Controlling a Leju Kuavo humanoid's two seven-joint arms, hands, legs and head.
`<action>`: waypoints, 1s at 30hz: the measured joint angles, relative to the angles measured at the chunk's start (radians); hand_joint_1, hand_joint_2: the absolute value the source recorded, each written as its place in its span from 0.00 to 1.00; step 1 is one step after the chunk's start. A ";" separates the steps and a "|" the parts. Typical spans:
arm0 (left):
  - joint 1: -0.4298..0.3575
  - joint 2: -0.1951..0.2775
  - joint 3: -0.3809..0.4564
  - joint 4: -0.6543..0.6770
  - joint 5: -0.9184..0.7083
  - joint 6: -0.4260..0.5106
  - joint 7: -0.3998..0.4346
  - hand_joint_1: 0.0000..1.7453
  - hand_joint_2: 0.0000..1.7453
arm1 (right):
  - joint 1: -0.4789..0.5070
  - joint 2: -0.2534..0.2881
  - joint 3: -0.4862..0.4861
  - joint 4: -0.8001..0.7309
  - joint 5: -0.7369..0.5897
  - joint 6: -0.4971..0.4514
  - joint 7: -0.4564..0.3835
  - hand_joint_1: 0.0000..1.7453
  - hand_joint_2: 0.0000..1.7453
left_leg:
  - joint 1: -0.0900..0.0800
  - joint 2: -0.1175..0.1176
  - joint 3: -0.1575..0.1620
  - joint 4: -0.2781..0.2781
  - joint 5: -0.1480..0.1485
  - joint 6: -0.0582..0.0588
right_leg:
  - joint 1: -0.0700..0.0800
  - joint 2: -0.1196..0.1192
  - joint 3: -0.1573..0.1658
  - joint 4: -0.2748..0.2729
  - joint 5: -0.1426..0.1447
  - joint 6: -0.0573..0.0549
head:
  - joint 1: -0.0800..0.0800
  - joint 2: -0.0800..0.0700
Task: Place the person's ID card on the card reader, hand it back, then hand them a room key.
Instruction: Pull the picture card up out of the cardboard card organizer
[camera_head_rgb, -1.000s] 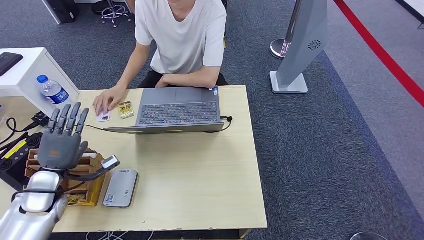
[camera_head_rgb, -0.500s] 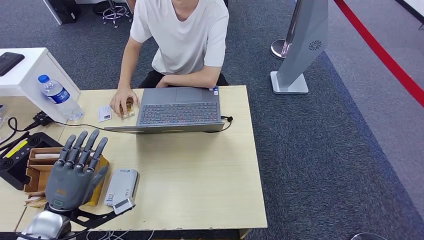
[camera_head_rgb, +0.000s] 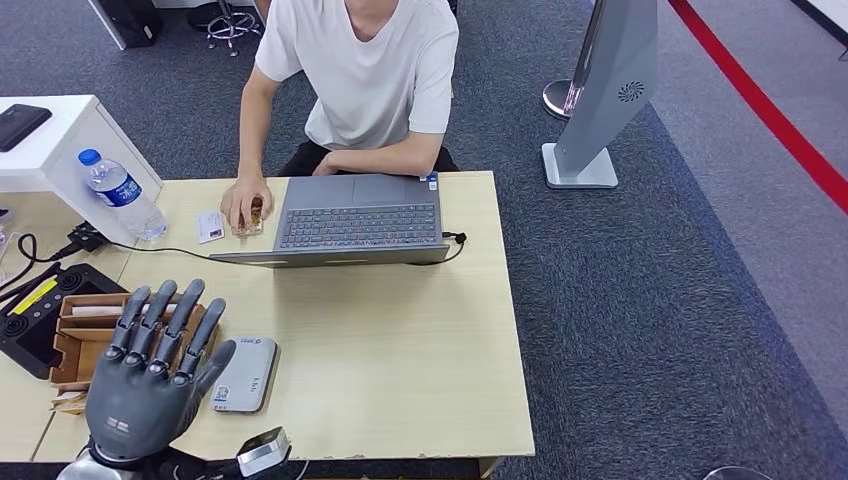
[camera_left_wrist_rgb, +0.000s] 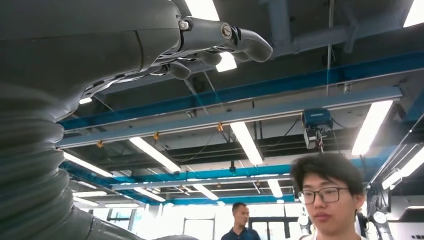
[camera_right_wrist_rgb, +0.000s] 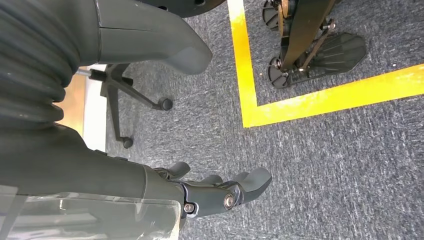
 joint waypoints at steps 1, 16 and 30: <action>0.005 0.001 0.000 0.000 0.000 0.000 0.009 0.00 1.00 | 0.000 0.000 -0.002 0.000 0.001 0.000 0.000 0.00 1.00 | 0.000 0.000 0.000 0.000 0.000 0.000 | 0.000 0.000 0.000 0.000 0.000 0.000 | 0.000 0.000; 0.089 0.092 -0.032 0.025 -0.002 -0.086 0.213 0.00 0.00 | -0.001 0.004 -0.057 0.002 0.004 -0.004 0.002 0.00 1.00 | 0.000 0.000 0.000 0.000 0.000 0.000 | 0.000 0.000 0.000 0.000 0.000 0.000 | 0.000 0.000; 0.021 0.485 -0.419 0.028 -0.005 -0.381 0.722 0.00 1.00 | 0.000 0.005 -0.118 0.002 0.002 -0.007 -0.001 0.00 1.00 | 0.000 -0.001 0.000 0.000 0.001 -0.001 | 0.000 0.000 0.000 0.000 0.000 0.000 | 0.000 0.000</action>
